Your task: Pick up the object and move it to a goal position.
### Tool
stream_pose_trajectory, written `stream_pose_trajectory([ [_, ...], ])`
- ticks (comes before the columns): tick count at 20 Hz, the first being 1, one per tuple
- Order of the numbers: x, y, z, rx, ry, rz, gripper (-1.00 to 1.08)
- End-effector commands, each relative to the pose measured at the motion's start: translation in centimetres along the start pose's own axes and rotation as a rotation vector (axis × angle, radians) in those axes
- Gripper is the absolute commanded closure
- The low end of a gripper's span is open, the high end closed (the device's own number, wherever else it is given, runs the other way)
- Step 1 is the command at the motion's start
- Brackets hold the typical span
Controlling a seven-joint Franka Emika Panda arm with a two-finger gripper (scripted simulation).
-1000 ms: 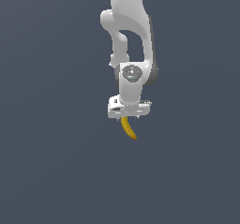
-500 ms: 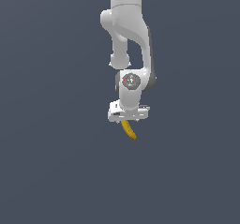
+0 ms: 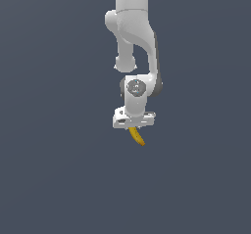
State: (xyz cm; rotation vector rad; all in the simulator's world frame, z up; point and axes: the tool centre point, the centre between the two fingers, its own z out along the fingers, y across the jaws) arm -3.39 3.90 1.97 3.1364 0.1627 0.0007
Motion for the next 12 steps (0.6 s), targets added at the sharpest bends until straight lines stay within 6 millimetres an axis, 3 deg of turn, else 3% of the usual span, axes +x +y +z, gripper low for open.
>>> stream_pose_trajectory([
  [1, 0.0, -0.2, 0.1, 0.001, -0.001, -0.002, 1.08],
  [12, 0.2, 0.8, -1.1, 0.000, 0.000, 0.000, 1.08],
])
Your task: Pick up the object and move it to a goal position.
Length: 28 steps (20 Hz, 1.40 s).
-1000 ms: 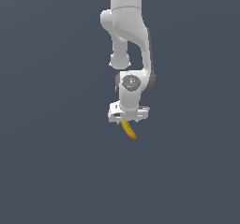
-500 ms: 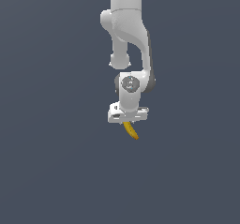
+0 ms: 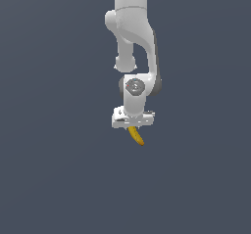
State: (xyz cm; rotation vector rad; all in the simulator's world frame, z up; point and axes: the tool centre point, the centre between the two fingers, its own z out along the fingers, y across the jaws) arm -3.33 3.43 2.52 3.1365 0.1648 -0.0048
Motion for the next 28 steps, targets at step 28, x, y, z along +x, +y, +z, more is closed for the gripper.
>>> stream_pose_trajectory([
  [28, 5.3, 17.7, -23.2, 0.002, 0.003, -0.001, 1.08],
])
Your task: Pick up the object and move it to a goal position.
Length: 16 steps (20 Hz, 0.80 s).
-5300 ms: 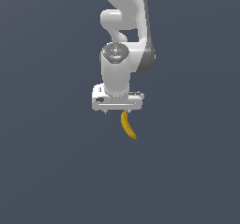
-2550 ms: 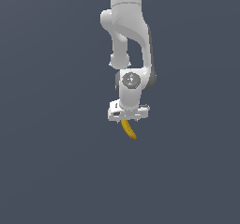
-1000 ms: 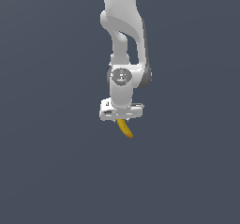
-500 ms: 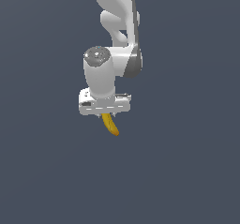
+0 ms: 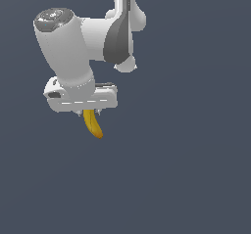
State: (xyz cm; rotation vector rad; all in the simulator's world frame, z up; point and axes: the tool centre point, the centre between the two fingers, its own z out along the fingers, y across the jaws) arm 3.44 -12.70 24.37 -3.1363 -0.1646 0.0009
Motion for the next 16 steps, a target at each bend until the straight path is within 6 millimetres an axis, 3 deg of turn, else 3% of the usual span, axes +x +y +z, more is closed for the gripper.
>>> stream_pose_trajectory([
  [1, 0.5, 1.5, -2.1, 0.000, 0.001, -0.001, 1.08],
  [16, 2.8, 7.7, -10.1, -0.001, 0.001, -0.002, 1.08],
])
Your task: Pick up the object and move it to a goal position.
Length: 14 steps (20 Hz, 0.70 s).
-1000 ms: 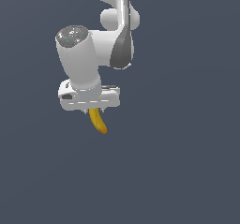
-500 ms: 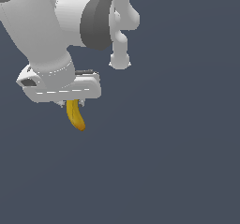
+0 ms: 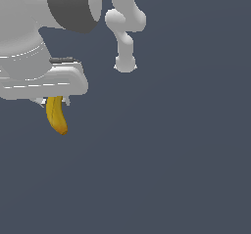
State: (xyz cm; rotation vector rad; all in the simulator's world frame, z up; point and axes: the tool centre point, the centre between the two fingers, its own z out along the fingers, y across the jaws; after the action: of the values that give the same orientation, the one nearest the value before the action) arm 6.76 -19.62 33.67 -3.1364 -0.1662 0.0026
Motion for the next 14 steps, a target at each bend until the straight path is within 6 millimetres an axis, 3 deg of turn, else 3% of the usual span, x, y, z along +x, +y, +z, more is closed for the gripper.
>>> stream_pose_trajectory([
  [1, 0.3, 0.8, -1.2, -0.001, 0.002, 0.000, 1.08],
  [14, 1.3, 3.1, -4.1, -0.001, 0.002, 0.000, 1.08],
])
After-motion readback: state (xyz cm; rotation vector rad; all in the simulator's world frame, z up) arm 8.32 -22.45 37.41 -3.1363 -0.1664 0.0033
